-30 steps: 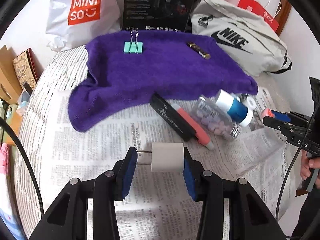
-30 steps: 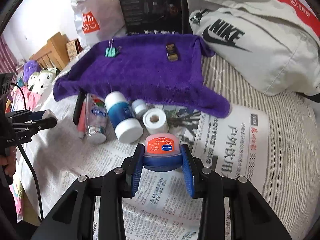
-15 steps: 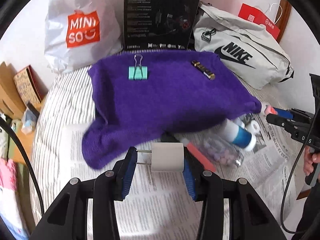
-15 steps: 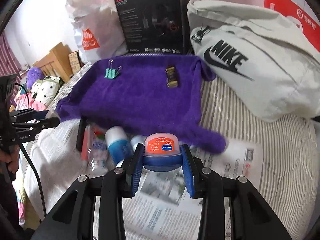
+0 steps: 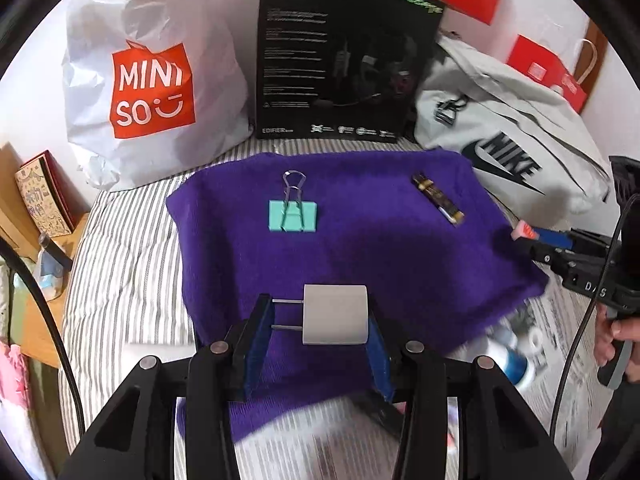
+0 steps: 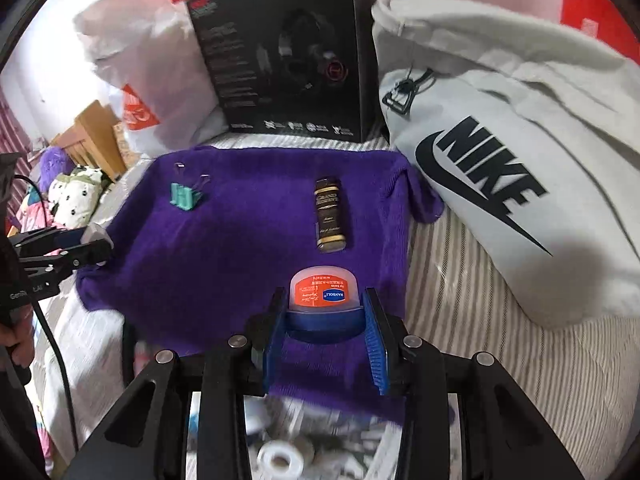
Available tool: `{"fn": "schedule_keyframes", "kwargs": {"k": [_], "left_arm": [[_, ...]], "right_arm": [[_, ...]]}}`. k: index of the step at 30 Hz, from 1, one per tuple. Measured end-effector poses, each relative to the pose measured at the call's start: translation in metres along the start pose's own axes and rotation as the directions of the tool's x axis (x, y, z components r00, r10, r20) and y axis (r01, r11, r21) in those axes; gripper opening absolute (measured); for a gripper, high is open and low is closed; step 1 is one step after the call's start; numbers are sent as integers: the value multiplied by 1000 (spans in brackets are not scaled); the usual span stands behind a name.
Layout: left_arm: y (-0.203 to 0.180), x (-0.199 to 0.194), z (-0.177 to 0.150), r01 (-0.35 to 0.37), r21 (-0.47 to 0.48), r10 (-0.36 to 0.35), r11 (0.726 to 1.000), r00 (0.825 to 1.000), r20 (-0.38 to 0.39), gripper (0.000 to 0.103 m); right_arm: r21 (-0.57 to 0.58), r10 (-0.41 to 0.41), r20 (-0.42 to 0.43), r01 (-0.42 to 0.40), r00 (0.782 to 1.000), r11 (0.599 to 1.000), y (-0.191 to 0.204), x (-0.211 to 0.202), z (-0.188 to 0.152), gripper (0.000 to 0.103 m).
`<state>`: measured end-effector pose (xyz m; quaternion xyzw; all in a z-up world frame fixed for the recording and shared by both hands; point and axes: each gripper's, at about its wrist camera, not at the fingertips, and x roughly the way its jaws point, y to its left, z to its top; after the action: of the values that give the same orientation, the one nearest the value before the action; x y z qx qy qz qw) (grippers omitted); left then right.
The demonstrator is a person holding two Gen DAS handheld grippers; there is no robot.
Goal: Organize rigid objects
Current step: 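Place the plug beside the clip on the towel while the right tool sets the tin by the bottle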
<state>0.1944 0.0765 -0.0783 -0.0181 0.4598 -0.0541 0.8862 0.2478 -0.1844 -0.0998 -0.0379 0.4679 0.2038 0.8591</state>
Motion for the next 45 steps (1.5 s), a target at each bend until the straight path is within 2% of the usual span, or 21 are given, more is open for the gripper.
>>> {"fn": "schedule_keyframes", "kwargs": {"k": [5, 13, 20, 29, 32, 34, 37, 39, 45], "left_arm": [[10, 28, 14, -4, -25, 4, 1000, 1000, -23, 42], [22, 60, 24, -18, -48, 15, 999, 998, -60, 42], [24, 78, 28, -35, -35, 32, 999, 996, -79, 42], [12, 83, 29, -93, 27, 94, 995, 994, -63, 42], [10, 83, 28, -103, 29, 104, 994, 992, -65, 47], [9, 82, 25, -81, 26, 83, 996, 994, -71, 60], [4, 80, 18, -81, 48, 85, 996, 993, -80, 71], [1, 78, 14, -92, 56, 96, 994, 992, -77, 72], [5, 63, 6, -62, -7, 61, 998, 994, -91, 72]], "right_arm": [[-32, -44, -29, 43, 999, 999, 0, 27, 11, 37], [-36, -38, -71, 36, 997, 999, -4, 53, 18, 37], [-64, -39, -79, 34, 996, 997, 3, 62, 19, 37], [-99, -48, -71, 41, 996, 994, 7, 67, 17, 37], [-112, -46, -67, 38, 997, 993, 7, 66, 16, 38], [-113, -20, -73, 12, 997, 994, 7, 65, 16, 46], [-93, 7, -72, -13, 997, 996, 9, 61, 12, 54], [-86, -10, -59, 5, 998, 996, 10, 56, 10, 56], [-21, -1, -41, 0, 999, 1000, 5, 31, 4, 56]]}}
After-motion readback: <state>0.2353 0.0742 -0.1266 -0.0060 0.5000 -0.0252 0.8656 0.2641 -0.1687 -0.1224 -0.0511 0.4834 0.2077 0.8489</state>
